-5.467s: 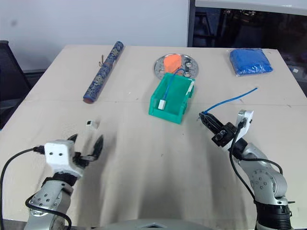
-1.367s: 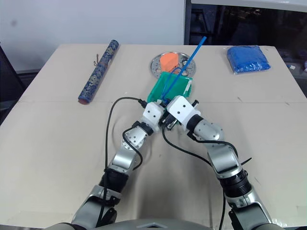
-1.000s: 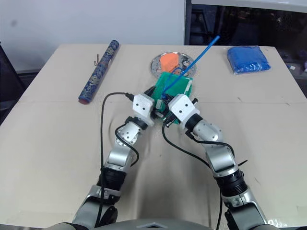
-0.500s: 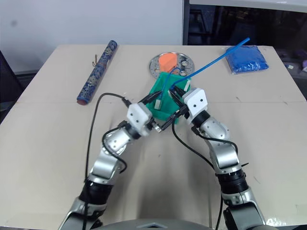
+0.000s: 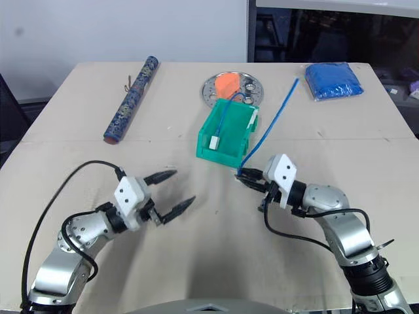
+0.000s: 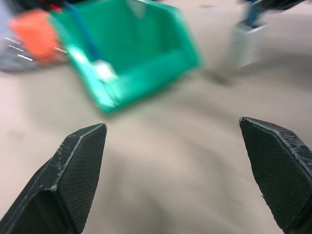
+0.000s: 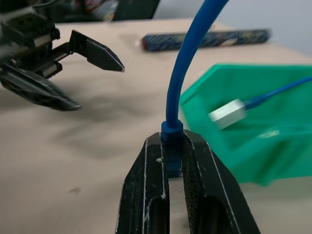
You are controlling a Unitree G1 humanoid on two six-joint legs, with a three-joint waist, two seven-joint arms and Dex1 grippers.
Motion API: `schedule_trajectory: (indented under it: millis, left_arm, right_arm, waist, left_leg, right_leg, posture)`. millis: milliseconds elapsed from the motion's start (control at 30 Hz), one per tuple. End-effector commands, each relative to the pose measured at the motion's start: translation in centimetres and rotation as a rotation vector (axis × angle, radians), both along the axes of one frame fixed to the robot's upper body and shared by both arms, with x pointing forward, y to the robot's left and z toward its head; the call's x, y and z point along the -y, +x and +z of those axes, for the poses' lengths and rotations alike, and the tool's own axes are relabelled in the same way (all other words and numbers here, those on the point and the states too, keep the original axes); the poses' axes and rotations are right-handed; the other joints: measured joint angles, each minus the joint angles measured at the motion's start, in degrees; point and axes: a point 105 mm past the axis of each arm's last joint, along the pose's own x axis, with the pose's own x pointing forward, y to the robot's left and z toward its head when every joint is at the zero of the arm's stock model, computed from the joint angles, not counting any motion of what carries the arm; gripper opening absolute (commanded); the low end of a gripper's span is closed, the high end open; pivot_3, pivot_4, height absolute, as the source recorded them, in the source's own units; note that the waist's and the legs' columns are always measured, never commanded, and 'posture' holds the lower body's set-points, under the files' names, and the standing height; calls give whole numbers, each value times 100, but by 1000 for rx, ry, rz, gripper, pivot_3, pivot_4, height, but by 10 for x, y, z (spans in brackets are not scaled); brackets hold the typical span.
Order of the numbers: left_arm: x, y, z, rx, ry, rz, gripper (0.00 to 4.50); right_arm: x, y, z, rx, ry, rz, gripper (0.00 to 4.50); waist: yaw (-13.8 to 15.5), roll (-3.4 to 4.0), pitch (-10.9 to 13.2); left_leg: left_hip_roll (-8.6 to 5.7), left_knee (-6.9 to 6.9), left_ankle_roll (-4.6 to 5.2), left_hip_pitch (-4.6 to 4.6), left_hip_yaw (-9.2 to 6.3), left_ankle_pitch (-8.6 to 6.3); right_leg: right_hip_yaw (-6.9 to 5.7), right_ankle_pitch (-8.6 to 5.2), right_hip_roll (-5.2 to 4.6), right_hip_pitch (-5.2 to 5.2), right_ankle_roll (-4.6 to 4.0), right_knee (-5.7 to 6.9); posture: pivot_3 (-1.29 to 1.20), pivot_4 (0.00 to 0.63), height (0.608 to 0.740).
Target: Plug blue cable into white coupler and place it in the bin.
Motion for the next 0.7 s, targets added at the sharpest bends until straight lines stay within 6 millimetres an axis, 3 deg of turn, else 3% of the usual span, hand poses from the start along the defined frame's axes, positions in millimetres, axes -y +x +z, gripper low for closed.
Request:
schedule_trajectory:
  millis: [33, 300, 400, 500, 700]
  left_arm:
    - [7, -11, -1, -22, -4, -98, 4465]
    - [8, -5, 5, 3, -19, -93, 4465]
    - [9, -6, 5, 5, -30, -89, 4465]
    - [8, -6, 6, 0, -52, -69, 4465]
    - [-3, -3, 15, -11, -135, -3, 4465]
  right_arm:
    - [1, 2, -17, 19, -73, 3, 0]
    - [21, -3, -70, -126, -280, -35, 0]
    - [23, -5, -75, -147, -288, -40, 0]
    - [15, 2, -55, -149, -160, -75, 0]
    - [-1, 27, 19, -159, 168, -69, 0]
  waist:
    - [9, -5, -3]
    - [10, -17, -33]
    - [16, -16, -39]
    - [38, -18, -44]
    - [11, 4, -22]
  left_leg:
    - [0, 0, 0, 1, 0, 0]
    - [2, 0, 0, 18, -3, 0]
    - [2, -11, 3, 78, 1, -2]
    - [3, -12, 5, 104, -2, -3]
    - [14, -7, 3, 99, -16, -2]
  right_leg:
    - [0, 0, 0, 1, 0, 0]
    - [1, 1, 1, 15, -2, 0]
    - [2, 0, 0, 79, -3, -11]
    - [-6, -2, 3, 111, -3, -14]
    - [6, 3, 14, 100, -9, -8]
  posture:
    - [0, 150, 740]
    - [0, 150, 740]
    - [0, 150, 740]
    - [0, 150, 740]
    - [0, 150, 740]
